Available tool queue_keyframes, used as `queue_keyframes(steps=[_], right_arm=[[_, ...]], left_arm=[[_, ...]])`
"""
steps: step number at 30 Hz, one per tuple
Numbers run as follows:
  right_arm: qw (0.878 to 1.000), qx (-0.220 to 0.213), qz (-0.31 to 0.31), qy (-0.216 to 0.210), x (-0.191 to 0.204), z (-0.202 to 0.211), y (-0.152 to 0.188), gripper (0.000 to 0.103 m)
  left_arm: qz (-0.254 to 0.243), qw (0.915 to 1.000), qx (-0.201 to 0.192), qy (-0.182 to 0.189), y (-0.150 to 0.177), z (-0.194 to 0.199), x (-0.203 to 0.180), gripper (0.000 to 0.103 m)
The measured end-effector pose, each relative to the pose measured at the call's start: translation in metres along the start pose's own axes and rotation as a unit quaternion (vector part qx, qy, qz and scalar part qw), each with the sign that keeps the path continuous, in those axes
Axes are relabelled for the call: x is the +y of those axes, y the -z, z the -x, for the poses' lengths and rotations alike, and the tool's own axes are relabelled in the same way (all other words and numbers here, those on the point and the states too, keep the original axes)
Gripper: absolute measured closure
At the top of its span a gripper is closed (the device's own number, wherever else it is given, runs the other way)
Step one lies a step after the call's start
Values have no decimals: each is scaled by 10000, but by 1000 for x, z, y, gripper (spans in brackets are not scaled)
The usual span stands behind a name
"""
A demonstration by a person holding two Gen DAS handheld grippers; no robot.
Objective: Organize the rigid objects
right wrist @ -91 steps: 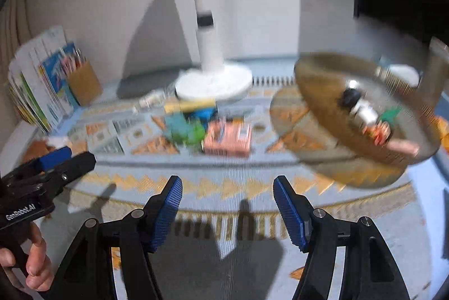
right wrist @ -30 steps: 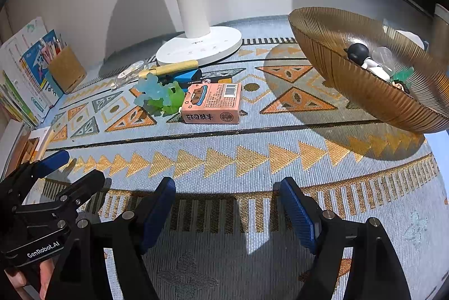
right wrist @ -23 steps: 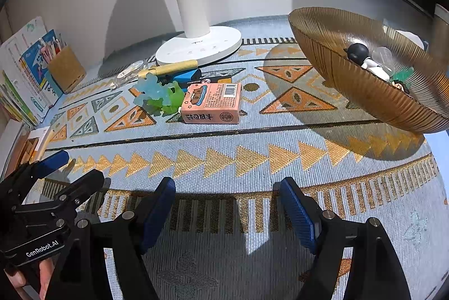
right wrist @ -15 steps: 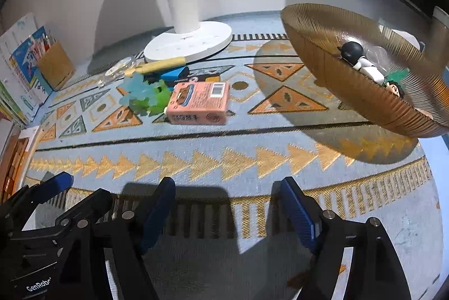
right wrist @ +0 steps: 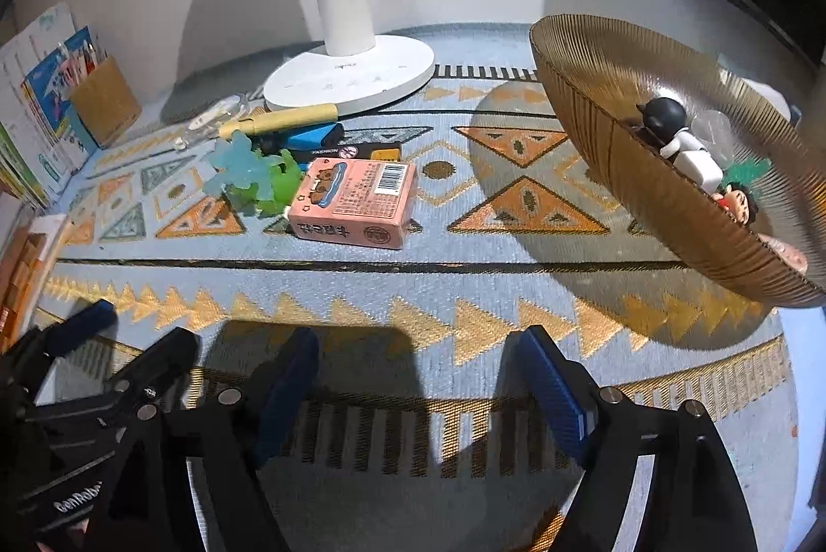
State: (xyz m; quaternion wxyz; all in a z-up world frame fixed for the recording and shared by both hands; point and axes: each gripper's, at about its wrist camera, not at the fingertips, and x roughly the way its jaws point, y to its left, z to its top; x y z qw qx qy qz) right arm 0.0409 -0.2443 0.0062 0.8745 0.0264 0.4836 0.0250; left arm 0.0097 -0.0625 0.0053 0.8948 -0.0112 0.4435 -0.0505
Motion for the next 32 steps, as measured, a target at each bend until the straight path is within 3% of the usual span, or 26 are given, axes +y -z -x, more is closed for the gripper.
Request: queue_keyframes(steps=[2,9,32], right_arm=[[9996,39,-25,264,-3,-4,-1,7],[9990,112,-201,382,-14,-8,-1,0],[9995,-70,-91,292,-14,-4,2,0]], left_arm=[[-16,10000,51,-1,-2,-2,0,3],[-317,9993,130,-135,3,-4,-5,1],[-281,9994,91,-163,5,-4,-6,0]])
